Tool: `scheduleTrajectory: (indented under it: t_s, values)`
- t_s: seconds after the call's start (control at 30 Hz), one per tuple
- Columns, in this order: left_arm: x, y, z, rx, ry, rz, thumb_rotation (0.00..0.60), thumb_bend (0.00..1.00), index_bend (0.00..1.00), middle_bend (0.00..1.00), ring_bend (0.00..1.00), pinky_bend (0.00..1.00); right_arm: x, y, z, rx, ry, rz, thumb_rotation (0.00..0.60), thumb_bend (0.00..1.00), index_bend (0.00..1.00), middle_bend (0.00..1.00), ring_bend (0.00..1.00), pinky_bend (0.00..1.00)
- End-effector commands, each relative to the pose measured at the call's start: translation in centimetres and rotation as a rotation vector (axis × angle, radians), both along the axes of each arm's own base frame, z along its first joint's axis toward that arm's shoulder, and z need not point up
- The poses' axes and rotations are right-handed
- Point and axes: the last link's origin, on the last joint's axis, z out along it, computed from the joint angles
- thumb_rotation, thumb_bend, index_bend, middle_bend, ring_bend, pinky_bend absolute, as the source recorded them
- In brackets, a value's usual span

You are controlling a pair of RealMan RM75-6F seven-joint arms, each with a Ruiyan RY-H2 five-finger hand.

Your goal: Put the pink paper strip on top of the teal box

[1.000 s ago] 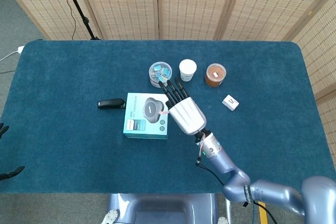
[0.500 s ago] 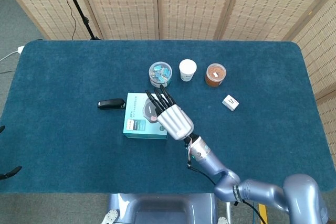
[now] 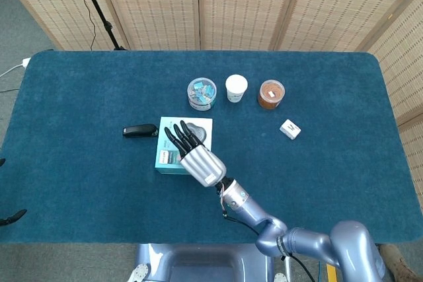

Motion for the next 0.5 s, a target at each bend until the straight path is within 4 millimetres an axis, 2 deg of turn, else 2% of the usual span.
scheduleTrajectory:
  t_s: [0.03,0.23,0.33,0.5]
  values:
    - [0.0,0.0,0.1,0.002,-0.002,0.001,0.600,0.00,0.00,0.00,0.00,0.00,0.1,-0.1,-0.2,-0.004,0.004,-0.004,0.600,0.70,0.55,0.00,0.00,0.00]
    - [-0.1,0.0,0.2,0.001,-0.003,0.003,0.600,0.00,0.00,0.00,0.00,0.00,-0.1,-0.2,-0.1,-0.011,0.010,-0.025,0.600,0.69,0.25,0.00,0.00,0.00]
    - [-0.1,0.0,0.2,-0.001,-0.002,0.003,0.600,0.00,0.00,0.00,0.00,0.00,-0.2,-0.2,0.0,-0.017,0.015,-0.024,0.600,0.69,0.18,0.00,0.00,0.00]
    - [-0.1,0.0,0.1,-0.003,-0.001,0.004,0.600,0.00,0.00,0.00,0.00,0.00,-0.3,-0.3,0.9,-0.038,0.015,-0.008,0.600,0.69,0.17,0.00,0.00,0.00]
